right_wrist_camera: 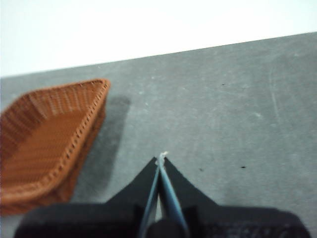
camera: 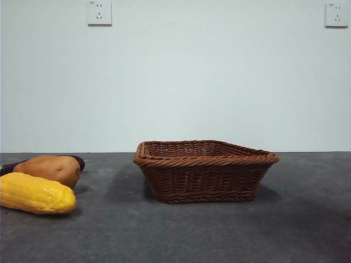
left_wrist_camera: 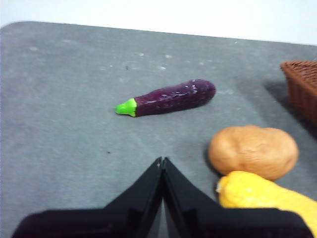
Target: Help me put the vegetables on the table into the basket
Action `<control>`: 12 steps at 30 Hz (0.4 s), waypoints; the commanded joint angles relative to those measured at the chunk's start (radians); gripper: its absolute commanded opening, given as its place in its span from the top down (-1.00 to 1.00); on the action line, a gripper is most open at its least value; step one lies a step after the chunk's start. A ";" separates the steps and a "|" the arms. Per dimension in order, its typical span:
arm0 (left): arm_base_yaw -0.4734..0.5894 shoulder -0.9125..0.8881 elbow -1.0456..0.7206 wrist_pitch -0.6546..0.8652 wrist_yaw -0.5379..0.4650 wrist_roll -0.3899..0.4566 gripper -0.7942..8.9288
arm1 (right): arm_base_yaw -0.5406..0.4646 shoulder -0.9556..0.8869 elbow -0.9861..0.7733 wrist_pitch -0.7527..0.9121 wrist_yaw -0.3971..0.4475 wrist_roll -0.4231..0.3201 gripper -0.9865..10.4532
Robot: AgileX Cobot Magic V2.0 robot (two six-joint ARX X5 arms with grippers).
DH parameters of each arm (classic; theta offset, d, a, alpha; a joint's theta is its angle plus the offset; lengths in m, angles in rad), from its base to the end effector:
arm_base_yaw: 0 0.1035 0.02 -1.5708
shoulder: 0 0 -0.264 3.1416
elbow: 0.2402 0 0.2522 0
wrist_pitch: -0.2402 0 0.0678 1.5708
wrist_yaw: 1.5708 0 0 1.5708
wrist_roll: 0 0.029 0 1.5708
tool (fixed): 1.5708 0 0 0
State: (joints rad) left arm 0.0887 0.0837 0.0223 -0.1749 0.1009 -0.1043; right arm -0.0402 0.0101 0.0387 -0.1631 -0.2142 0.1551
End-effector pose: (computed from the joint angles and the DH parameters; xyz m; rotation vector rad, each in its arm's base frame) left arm 0.0989 0.0059 0.1478 -0.1262 0.2357 0.0001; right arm 0.0946 0.0024 0.1603 0.1716 0.1468 0.1631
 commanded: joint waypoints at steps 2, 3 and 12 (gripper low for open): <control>0.003 0.016 0.065 -0.010 0.051 -0.083 0.85 | 0.000 -0.001 0.008 0.035 -0.006 0.183 0.84; 0.003 0.022 0.089 -0.024 0.066 -0.087 0.85 | 0.000 0.000 0.024 0.030 -0.006 0.218 0.85; 0.003 0.137 0.335 -0.190 0.172 -0.119 0.85 | 0.000 0.114 0.278 -0.090 -0.057 0.252 0.85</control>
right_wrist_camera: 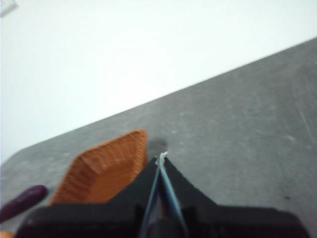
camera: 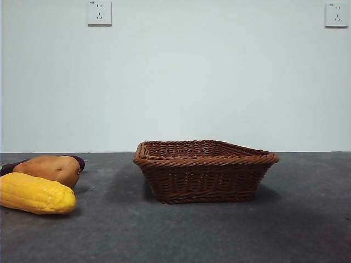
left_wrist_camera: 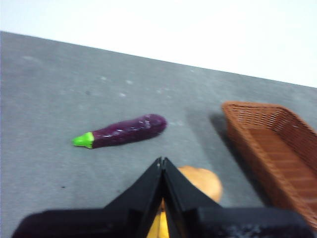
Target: Help me put the vegetables on the table into the basket
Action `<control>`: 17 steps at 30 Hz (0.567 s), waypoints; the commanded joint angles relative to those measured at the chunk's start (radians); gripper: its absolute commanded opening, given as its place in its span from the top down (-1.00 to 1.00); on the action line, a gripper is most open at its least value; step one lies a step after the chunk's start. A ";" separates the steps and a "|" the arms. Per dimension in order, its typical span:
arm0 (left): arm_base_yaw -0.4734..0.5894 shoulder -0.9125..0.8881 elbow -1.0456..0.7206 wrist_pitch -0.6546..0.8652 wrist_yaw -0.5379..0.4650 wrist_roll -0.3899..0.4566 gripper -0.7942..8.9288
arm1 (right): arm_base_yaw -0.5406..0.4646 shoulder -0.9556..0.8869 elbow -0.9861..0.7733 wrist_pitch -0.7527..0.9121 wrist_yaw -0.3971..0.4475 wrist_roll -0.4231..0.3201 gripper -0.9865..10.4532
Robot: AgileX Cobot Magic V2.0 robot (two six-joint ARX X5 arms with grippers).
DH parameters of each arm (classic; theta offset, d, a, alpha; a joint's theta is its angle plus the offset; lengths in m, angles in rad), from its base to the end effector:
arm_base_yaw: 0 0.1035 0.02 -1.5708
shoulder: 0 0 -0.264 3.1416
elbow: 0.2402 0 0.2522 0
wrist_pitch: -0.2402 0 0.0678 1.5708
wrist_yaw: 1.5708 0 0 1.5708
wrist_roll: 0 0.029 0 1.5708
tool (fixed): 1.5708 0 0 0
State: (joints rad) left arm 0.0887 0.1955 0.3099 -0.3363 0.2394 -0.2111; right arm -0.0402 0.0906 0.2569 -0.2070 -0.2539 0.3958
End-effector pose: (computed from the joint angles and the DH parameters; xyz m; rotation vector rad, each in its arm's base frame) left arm 0.0914 0.0012 0.2212 -0.2461 0.2343 -0.1265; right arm 0.0847 0.0039 0.2232 0.4002 0.0821 0.2029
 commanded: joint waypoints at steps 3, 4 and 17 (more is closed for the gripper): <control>0.003 0.074 0.130 -0.097 0.086 0.001 0.85 | 0.000 0.108 0.177 -0.166 -0.053 -0.041 0.85; 0.002 0.091 0.160 -0.122 0.105 0.014 0.85 | 0.000 0.136 0.223 -0.212 -0.063 -0.066 0.85; -0.043 0.243 0.502 -0.409 0.217 0.153 0.85 | 0.000 0.438 0.697 -0.675 -0.214 -0.405 0.85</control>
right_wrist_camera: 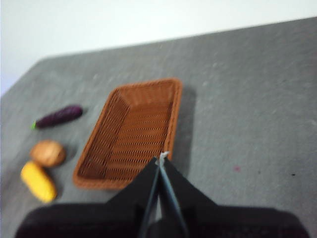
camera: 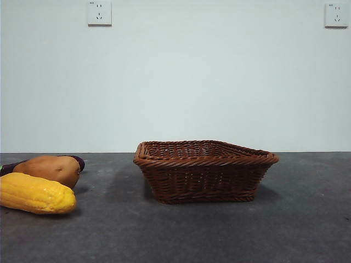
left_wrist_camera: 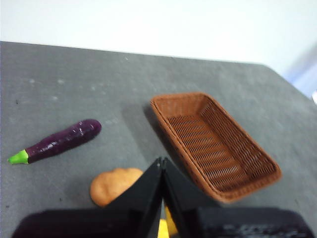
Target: Help me put the vegetables on the table into the basket
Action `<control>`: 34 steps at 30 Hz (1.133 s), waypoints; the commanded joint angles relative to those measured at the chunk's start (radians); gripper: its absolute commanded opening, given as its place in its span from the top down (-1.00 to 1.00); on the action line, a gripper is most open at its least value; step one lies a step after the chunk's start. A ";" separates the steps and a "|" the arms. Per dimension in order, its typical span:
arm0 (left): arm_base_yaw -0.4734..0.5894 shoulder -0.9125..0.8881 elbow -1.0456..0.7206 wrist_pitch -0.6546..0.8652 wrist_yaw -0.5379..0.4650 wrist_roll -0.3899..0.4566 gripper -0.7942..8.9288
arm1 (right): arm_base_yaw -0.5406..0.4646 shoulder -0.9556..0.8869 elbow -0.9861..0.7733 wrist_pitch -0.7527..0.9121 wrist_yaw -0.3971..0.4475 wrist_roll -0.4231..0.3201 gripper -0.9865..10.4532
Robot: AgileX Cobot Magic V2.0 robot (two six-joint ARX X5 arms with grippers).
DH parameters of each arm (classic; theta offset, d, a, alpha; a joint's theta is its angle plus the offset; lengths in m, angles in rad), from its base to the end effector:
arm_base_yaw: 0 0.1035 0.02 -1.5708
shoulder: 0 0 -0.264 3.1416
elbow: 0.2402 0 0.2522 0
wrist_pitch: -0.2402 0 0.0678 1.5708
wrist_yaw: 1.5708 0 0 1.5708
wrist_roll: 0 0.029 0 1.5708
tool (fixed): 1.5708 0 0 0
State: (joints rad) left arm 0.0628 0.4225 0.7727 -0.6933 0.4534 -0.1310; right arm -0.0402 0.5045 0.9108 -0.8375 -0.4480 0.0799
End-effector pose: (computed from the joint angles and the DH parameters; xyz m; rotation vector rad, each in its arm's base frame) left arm 0.0778 -0.0078 0.3206 -0.2163 0.3590 -0.3647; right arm 0.0760 0.0095 0.3438 0.1826 0.4374 0.3846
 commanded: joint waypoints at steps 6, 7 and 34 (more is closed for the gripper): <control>-0.084 0.062 0.142 -0.175 0.003 0.132 0.85 | 0.001 0.092 0.150 -0.157 -0.050 -0.171 0.85; -0.095 0.066 0.150 -0.178 0.004 0.132 0.85 | 0.001 0.097 0.158 -0.164 -0.050 -0.171 0.85; -0.127 0.180 0.239 -0.181 0.019 0.124 -0.53 | 0.029 0.215 0.208 -0.177 -0.088 -0.152 -0.33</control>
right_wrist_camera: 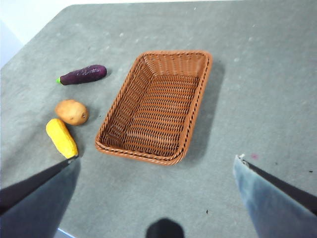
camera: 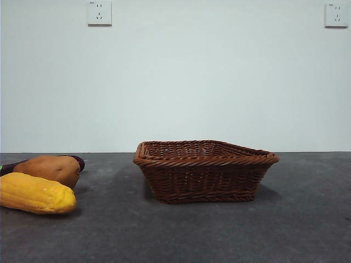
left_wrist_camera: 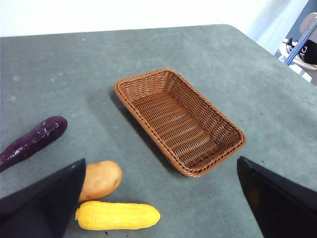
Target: Help me put the vegetables on the table into the basket
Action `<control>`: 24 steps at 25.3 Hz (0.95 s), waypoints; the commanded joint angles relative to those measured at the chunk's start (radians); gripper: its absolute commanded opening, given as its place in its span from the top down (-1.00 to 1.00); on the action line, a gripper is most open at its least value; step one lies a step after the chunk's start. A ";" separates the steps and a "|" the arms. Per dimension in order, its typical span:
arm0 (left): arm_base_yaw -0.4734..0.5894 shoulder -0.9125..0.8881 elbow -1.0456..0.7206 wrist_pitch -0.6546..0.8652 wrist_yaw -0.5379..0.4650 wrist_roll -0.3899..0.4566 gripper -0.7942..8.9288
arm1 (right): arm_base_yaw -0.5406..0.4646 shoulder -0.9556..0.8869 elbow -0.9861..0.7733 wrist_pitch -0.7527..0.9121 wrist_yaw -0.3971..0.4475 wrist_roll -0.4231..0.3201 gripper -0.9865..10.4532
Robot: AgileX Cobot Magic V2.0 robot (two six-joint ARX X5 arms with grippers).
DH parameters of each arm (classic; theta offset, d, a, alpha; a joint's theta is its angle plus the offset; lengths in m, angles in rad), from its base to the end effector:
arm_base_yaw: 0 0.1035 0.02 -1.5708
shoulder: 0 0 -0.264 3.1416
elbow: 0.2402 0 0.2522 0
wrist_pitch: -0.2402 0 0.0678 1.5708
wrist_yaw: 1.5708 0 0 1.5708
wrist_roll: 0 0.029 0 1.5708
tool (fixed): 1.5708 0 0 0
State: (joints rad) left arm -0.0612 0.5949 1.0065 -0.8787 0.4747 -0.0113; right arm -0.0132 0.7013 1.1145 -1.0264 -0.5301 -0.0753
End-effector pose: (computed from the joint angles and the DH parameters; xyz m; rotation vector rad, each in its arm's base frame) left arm 0.0844 -0.0185 0.3623 -0.1079 0.4656 -0.5235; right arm 0.0946 0.0134 0.3737 0.0949 0.5774 0.5221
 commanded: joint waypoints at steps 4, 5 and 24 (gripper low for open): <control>-0.003 0.058 0.005 0.005 -0.003 -0.014 -0.53 | 0.002 0.139 0.009 0.081 -0.014 0.024 -0.33; -0.003 0.075 0.005 0.005 -0.003 -0.014 -0.53 | 0.002 0.180 0.014 0.103 -0.023 0.037 -0.33; -0.003 0.230 0.005 0.035 0.003 -0.021 -0.53 | 0.292 1.124 0.397 0.287 0.255 0.075 -0.32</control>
State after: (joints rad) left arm -0.0620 0.8238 1.0065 -0.8513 0.4744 -0.0273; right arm 0.2771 1.8164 1.5078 -0.7422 -0.2790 -0.0097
